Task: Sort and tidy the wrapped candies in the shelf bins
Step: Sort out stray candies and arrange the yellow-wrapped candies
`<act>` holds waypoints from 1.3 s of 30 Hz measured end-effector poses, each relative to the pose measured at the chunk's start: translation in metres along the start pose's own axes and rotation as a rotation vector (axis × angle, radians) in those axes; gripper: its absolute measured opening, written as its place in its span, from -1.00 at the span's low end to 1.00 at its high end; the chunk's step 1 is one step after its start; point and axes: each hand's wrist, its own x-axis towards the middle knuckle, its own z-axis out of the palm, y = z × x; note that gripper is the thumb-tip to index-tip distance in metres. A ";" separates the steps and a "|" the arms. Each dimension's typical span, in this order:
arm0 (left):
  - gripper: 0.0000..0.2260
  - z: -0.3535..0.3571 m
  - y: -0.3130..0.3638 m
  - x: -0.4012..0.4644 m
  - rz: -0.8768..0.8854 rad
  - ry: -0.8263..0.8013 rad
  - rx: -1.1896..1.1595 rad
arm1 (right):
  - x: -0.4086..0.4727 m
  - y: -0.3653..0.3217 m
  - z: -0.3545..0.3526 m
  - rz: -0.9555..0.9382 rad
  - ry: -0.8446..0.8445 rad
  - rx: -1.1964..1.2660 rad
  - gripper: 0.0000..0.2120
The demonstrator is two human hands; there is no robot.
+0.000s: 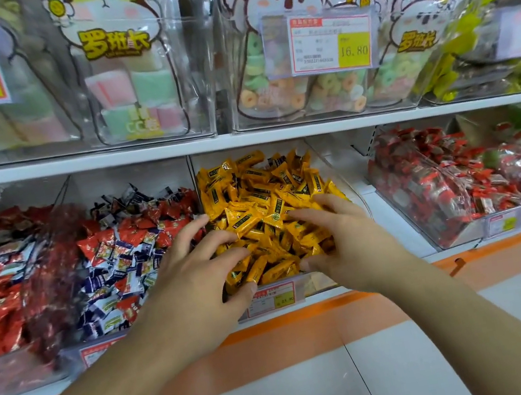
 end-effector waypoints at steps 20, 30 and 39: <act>-0.55 0.007 -0.004 0.001 0.021 0.035 -0.024 | 0.002 0.020 -0.031 0.129 0.281 0.667 -0.68; -0.60 0.007 0.055 0.038 0.211 0.192 -0.073 | -0.006 0.040 -0.019 0.199 0.323 0.316 -0.65; -0.68 0.049 0.086 0.111 0.101 0.086 -0.084 | -0.008 0.046 -0.021 0.312 0.330 0.377 -0.64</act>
